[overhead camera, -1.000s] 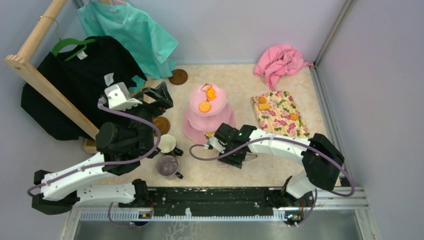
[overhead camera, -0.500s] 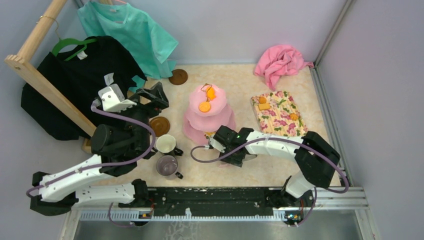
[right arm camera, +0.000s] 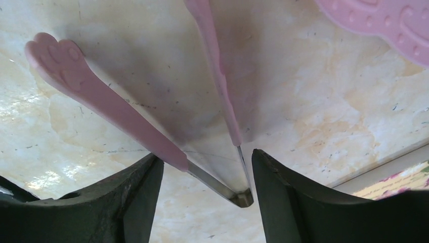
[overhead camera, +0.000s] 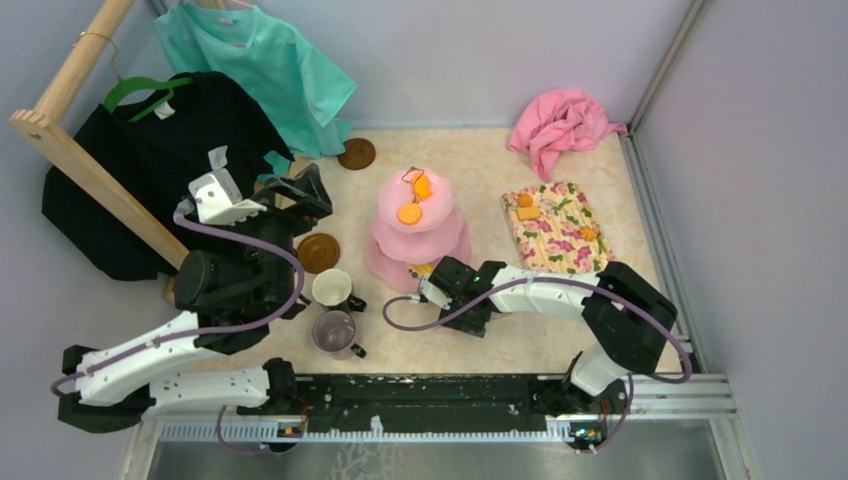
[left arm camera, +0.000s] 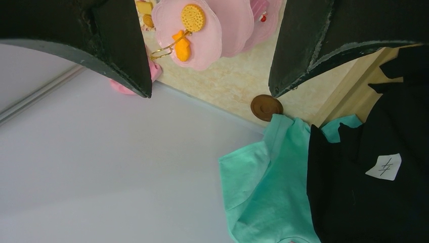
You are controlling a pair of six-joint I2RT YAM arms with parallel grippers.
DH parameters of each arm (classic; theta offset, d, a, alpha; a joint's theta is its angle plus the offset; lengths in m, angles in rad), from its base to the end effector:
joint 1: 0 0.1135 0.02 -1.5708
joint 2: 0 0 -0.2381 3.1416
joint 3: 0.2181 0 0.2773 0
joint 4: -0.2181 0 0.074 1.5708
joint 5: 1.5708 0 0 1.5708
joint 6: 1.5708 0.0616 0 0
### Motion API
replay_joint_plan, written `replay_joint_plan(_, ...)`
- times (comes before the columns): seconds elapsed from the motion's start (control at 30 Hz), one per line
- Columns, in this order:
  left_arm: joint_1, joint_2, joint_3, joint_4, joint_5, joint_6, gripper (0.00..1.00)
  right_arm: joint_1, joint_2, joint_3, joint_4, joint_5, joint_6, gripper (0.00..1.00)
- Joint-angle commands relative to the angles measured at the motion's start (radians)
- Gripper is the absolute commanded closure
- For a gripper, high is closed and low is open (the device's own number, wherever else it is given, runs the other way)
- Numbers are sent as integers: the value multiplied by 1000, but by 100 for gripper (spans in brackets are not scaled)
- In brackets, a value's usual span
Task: Serve the afternoon tea
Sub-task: Pick up the clamp from the center of the board.
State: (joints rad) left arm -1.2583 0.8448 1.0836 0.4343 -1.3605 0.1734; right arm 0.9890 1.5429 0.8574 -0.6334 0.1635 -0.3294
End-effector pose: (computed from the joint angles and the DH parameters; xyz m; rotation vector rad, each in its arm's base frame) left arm 0.1123 -0.1515 0.4680 -0.4522 1.3737 -0.2803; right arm 0.1702 0.2405 0.0960 -1.7217 2.2703 -0.1040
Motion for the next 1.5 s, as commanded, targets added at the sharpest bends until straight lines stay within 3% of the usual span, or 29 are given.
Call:
replay_joint_plan(0.0,8,-23,-12,26,8,19,10,-19,10,-9,53,-40,4,36)
replay_joint_plan(0.1,8,-25,-14,27,7,20,10,-27,12,-8,60,-51,10,40)
replay_joint_plan(0.3,8,-17,-5,27,8,34,10,-26,14,9,40,-46,46,60)
replay_joint_plan(0.5,8,24,24,28,17,61,10,-27,20,70,-23,-40,107,69)
replay_joint_plan(0.83,9,115,92,113,46,183,10,-27,43,164,-111,-38,252,100)
replay_joint_plan(1.07,7,166,161,75,58,193,10,-24,96,219,-183,-51,361,100)
replay_joint_plan(1.47,7,198,230,-11,79,152,10,-4,-29,230,-239,-38,553,100)
